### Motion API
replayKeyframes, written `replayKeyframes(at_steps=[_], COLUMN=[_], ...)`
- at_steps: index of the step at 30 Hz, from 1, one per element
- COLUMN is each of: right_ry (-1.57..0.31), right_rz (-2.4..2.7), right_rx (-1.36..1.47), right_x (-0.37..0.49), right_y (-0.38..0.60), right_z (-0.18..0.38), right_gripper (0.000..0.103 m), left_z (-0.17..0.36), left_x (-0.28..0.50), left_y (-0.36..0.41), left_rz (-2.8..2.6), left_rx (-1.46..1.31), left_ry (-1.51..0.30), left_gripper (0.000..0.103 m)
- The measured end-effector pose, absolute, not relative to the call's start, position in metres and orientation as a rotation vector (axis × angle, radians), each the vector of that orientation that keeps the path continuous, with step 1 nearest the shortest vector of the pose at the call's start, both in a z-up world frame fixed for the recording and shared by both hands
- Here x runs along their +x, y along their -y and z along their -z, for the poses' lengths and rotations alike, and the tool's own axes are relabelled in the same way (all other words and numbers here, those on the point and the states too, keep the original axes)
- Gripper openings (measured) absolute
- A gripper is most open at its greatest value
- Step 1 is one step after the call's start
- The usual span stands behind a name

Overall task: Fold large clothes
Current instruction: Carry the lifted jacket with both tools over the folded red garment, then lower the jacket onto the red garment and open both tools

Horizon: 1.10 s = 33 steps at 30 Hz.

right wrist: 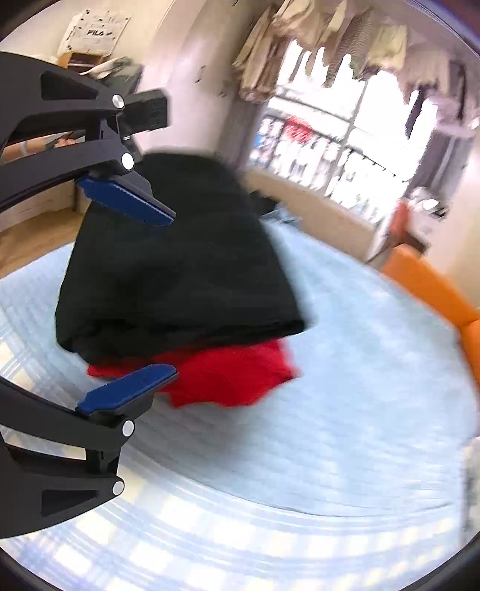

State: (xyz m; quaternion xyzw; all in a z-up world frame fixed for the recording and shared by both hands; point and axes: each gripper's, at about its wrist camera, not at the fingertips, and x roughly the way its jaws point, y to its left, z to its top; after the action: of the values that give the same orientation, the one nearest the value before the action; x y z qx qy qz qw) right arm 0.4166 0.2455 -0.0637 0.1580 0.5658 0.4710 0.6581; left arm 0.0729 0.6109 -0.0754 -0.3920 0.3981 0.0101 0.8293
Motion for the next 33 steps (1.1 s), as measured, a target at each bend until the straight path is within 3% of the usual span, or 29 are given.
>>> replayKeyframes(at_steps=[4,6,8,14,24,33], right_ry=[-1.189,-1.179,-1.202,-1.283,-1.144,-1.04], right_rz=[-1.09,-1.092,-1.084,-0.926,-0.855,-1.004], right_rx=[0.386,0.378,0.369,0.31,-0.043,0.005], right_x=[0.416,0.41,0.404,0.404,0.367,0.35], right_y=[-0.266,-0.289,-0.314,-0.343,-0.392,-0.321], right_z=[0.026,0.021,0.033,0.098,0.118,0.059], right_gripper=[0.077,0.067,0.053,0.047,0.051,0.053], left_z=[0.038,0.033,0.034,0.066,0.115,0.054], left_x=[0.075,0.096,0.121,0.17,0.179,0.13], left_y=[-0.619,-0.613,-0.607,-0.612,-0.632,-0.605], left_rz=[0.022,0.071,0.092,0.021,-0.026,0.029], left_rx=[-0.849,-0.845,-0.844,-0.798,-0.753,-0.783], left_ry=[-0.731,-0.72,-0.74,-0.834,-0.885,-0.734], left_gripper=[0.09,0.09,0.09,0.09,0.089,0.091])
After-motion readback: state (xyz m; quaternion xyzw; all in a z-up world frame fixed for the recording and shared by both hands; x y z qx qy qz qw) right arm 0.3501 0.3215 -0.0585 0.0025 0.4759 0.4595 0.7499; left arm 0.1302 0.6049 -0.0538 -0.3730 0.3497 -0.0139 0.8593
